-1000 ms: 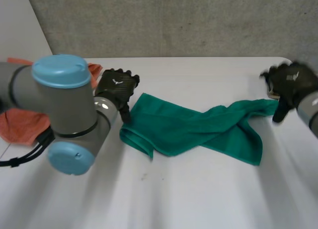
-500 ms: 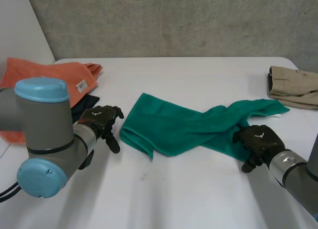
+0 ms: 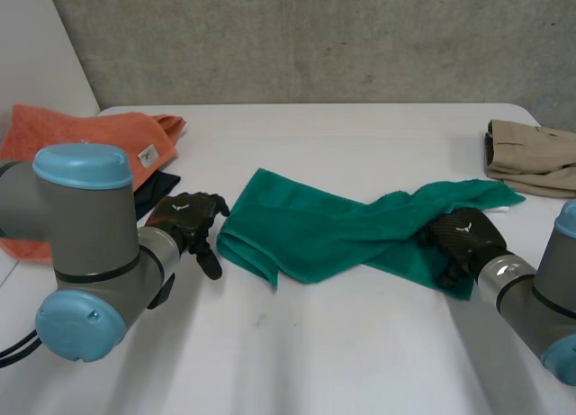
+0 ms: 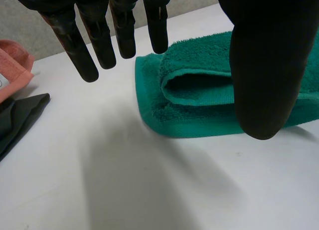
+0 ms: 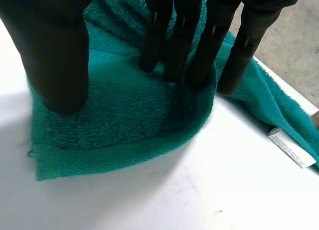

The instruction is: Fold the laundry.

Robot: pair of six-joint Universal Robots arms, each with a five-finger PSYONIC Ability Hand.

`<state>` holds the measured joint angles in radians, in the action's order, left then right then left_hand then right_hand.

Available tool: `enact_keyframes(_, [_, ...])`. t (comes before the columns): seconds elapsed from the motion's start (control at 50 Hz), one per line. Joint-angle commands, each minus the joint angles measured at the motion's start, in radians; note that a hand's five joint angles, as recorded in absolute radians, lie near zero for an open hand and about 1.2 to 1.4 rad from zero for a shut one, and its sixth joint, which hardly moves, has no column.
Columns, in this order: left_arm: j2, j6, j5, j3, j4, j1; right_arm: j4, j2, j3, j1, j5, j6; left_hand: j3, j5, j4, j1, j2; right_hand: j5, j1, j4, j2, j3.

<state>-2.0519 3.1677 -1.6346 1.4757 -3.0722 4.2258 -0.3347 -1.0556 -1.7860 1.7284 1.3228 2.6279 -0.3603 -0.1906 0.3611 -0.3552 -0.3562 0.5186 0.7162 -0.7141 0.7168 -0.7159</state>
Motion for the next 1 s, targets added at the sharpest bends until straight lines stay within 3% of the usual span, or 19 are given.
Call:
enact_keyframes(0.02, [0.003,0.0,0.001,0.0,0.0,0.0,0.0,0.003,0.023,-0.003,-0.002,-0.011,-0.071,-0.066,0.07,-0.076,-0.075,0.146,0.123,-0.125,0.123,-0.123])
enact_keyframes(0.06, [0.004,0.0,0.001,0.0,0.0,0.0,0.0,0.012,0.03,-0.003,-0.002,-0.011,-0.071,-0.066,0.07,-0.076,-0.075,0.228,0.205,-0.207,0.204,-0.205])
enact_keyframes(0.16, [0.006,0.0,-0.001,-0.003,0.0,0.0,-0.01,0.038,0.062,-0.004,0.006,-0.014,-0.071,-0.066,0.07,-0.076,-0.075,0.702,0.679,-0.681,0.678,-0.679])
enact_keyframes(0.4, [0.007,0.001,-0.007,-0.005,0.003,-0.043,-0.04,0.003,0.123,-0.021,0.072,-0.015,-0.071,-0.066,0.07,-0.076,-0.075,0.703,0.68,-0.682,0.679,-0.68])
enact_keyframes(0.54, [-0.025,0.001,-0.008,-0.017,-0.007,-0.064,0.098,-0.193,0.074,-0.021,0.047,-0.008,-0.076,-0.072,0.076,-0.081,-0.08,0.703,0.68,-0.682,0.679,-0.68])
enact_keyframes(0.7, [-0.178,0.006,-0.016,-0.167,-0.01,-0.09,0.155,-0.326,0.036,-0.024,-0.011,-0.006,-0.15,-0.145,0.149,-0.155,-0.154,0.703,0.68,-0.682,0.679,-0.68])
enact_keyframes(0.76, [-0.246,0.006,-0.024,-0.248,-0.011,-0.09,0.157,-0.333,0.037,-0.03,-0.013,-0.012,-0.264,-0.259,0.263,-0.269,-0.268,0.703,0.68,-0.682,0.679,-0.68])
enact_keyframes(0.82, [-0.289,0.008,-0.042,-0.311,-0.016,-0.081,0.158,-0.334,0.04,-0.067,-0.013,-0.017,-0.756,-0.751,0.755,-0.761,-0.76,0.703,0.68,-0.682,0.679,-0.68])
enact_keyframes(0.84, [-0.293,0.009,-0.047,-0.331,-0.023,-0.079,0.158,-0.336,0.042,-0.078,-0.014,-0.017,-1.016,-1.011,1.015,-1.021,-1.02,0.703,0.68,-0.682,0.679,-0.68])
enact_keyframes(1.0, [-0.213,0.012,-0.054,-0.333,-0.06,-0.06,0.215,-0.412,0.123,-0.125,-0.007,-0.114,-1.036,-1.031,1.035,-1.041,-1.04,0.703,0.68,-0.682,0.679,-0.68])
